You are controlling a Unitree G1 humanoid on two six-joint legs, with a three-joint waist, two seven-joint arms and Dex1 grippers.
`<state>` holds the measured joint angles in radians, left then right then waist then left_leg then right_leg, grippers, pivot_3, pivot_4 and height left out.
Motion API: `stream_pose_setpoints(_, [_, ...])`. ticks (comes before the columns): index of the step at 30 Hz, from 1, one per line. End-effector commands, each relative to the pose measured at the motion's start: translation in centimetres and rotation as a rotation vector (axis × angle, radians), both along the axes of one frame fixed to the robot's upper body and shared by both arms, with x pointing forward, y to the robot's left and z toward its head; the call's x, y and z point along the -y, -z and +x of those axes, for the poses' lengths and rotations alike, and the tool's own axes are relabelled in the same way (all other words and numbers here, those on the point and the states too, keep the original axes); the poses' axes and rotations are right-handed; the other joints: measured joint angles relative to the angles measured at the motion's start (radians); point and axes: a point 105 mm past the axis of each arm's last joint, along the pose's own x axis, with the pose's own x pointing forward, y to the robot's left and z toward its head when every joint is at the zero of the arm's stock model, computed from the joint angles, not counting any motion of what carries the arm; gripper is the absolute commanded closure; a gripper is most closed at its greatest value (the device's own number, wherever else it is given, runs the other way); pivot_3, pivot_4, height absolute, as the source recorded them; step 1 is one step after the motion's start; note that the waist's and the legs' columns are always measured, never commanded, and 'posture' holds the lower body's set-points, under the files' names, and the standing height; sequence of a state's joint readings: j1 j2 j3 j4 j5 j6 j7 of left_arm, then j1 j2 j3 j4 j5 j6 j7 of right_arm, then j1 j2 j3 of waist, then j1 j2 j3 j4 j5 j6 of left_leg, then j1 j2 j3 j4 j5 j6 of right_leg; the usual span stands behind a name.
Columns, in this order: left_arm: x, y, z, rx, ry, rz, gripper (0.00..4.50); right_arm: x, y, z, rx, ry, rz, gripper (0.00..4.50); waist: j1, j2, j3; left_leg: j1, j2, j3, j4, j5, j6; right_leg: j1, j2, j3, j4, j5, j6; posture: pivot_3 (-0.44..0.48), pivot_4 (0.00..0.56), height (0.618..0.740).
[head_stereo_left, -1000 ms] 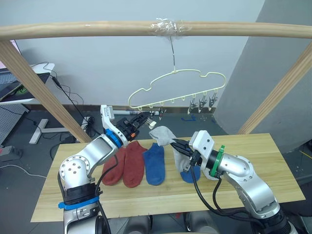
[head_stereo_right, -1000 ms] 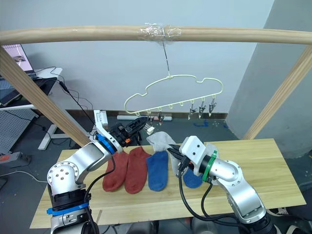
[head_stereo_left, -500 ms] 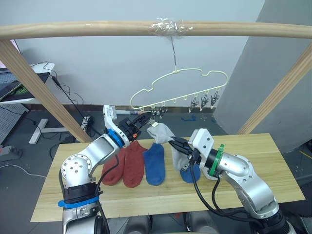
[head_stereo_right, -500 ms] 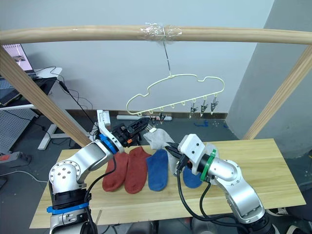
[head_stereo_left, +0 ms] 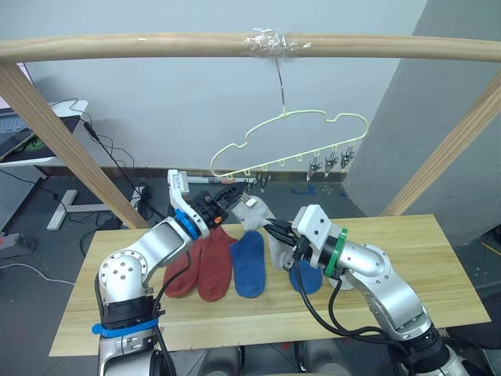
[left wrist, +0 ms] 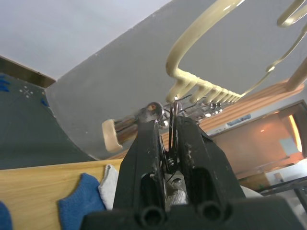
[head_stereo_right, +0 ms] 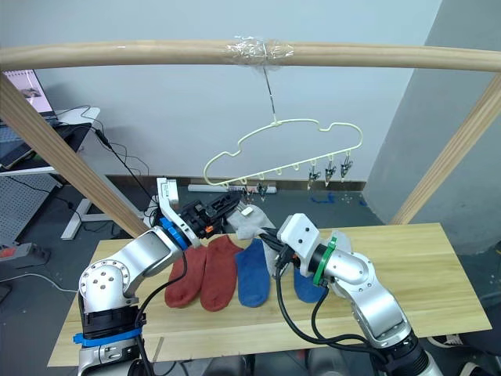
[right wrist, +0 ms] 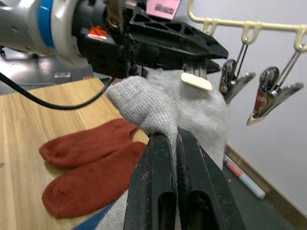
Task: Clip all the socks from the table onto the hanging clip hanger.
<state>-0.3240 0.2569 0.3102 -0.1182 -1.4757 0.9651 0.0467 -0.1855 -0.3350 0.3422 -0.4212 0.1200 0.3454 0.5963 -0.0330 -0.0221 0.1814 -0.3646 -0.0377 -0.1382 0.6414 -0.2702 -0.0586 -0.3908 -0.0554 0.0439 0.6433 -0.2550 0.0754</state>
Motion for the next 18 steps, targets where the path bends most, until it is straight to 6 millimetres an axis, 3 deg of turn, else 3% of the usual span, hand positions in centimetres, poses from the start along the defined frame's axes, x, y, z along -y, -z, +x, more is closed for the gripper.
stream_pose_setpoints(1, [-0.5, -1.1, -0.2, 0.055, -0.016, -0.008, 2.80, -0.7, -0.2, -0.6, 0.034, -0.050, 0.006, 4.50, 0.000, 0.000, 0.000, 0.000, 0.000, 0.000, 0.000, 0.000, 0.000, 0.000, 0.000, 0.000, 0.000, 0.000, 0.000, -0.060, 0.140, 0.740])
stream_pose_setpoints(11, [-2.8, -0.2, -1.2, 0.047, -0.049, 0.092, 0.01, -3.1, -0.6, -0.2, -0.085, -0.114, 0.165, 4.50, 0.000, 0.000, 0.000, 0.000, 0.000, 0.000, 0.000, 0.000, 0.000, -0.001, 0.000, 0.000, 0.000, 0.000, 0.000, -0.031, 0.121, 0.740])
stream_pose_setpoints(15, [-3.7, 0.3, -1.1, 0.041, -0.087, 0.160, 0.01, -4.2, -0.3, -0.1, -0.243, -0.160, 0.282, 4.50, 0.001, 0.000, 0.000, 0.000, 0.000, 0.000, 0.000, 0.000, 0.000, -0.001, 0.000, 0.000, 0.000, 0.001, -0.002, -0.022, 0.117, 0.740])
stream_pose_setpoints(18, [-3.3, 0.4, -1.6, 0.053, -0.056, 0.170, 0.00, -4.5, 0.3, 0.5, -0.357, -0.165, 0.335, 3.86, 0.001, 0.000, 0.000, 0.000, 0.000, 0.000, 0.000, 0.000, 0.000, -0.001, 0.000, 0.000, 0.000, 0.002, -0.005, -0.021, 0.117, 0.740])
